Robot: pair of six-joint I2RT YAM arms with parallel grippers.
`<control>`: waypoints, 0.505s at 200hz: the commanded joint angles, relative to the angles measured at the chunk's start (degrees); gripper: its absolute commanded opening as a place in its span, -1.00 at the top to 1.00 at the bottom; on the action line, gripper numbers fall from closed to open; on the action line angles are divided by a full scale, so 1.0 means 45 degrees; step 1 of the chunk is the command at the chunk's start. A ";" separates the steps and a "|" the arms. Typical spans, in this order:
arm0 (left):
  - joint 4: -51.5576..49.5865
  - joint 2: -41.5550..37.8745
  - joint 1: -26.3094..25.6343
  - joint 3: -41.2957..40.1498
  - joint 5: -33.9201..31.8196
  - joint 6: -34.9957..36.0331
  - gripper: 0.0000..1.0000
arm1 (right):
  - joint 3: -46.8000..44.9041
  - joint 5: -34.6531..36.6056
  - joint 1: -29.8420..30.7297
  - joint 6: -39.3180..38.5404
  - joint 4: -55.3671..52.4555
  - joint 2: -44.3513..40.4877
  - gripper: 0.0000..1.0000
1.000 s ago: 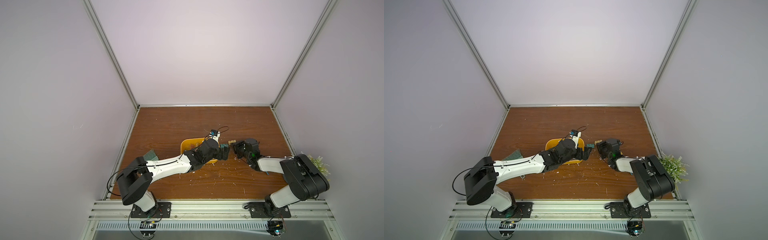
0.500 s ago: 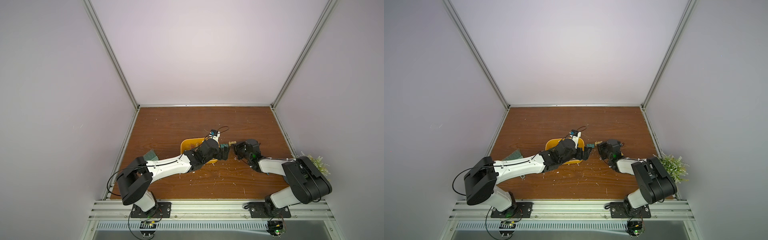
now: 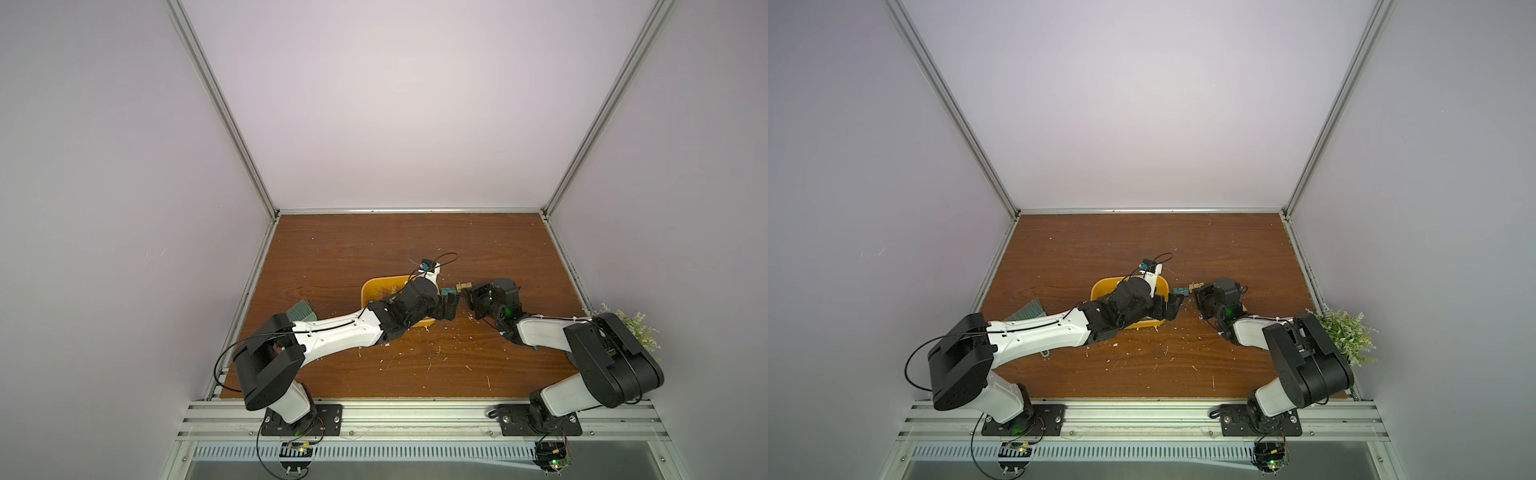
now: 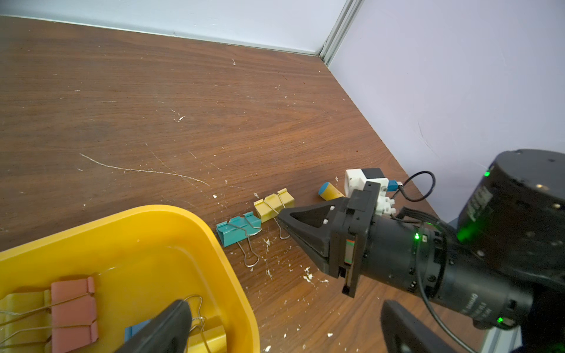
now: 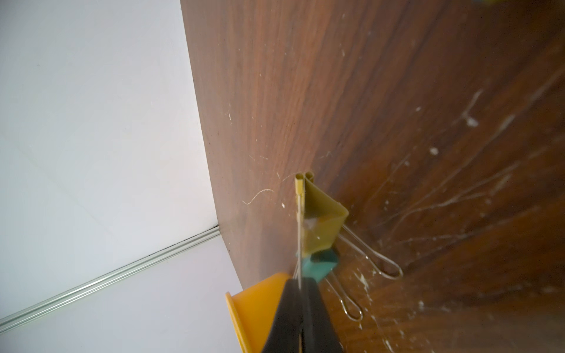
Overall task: Take out the binder clips from the storage box
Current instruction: Place the binder clip at the center of the board.
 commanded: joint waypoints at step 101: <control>-0.0627 -0.0400 -0.0098 -0.0047 -0.0594 0.0183 -1.00 | -0.0113 0.0349 -0.0011 -0.1574 -0.2179 -0.1963 0.48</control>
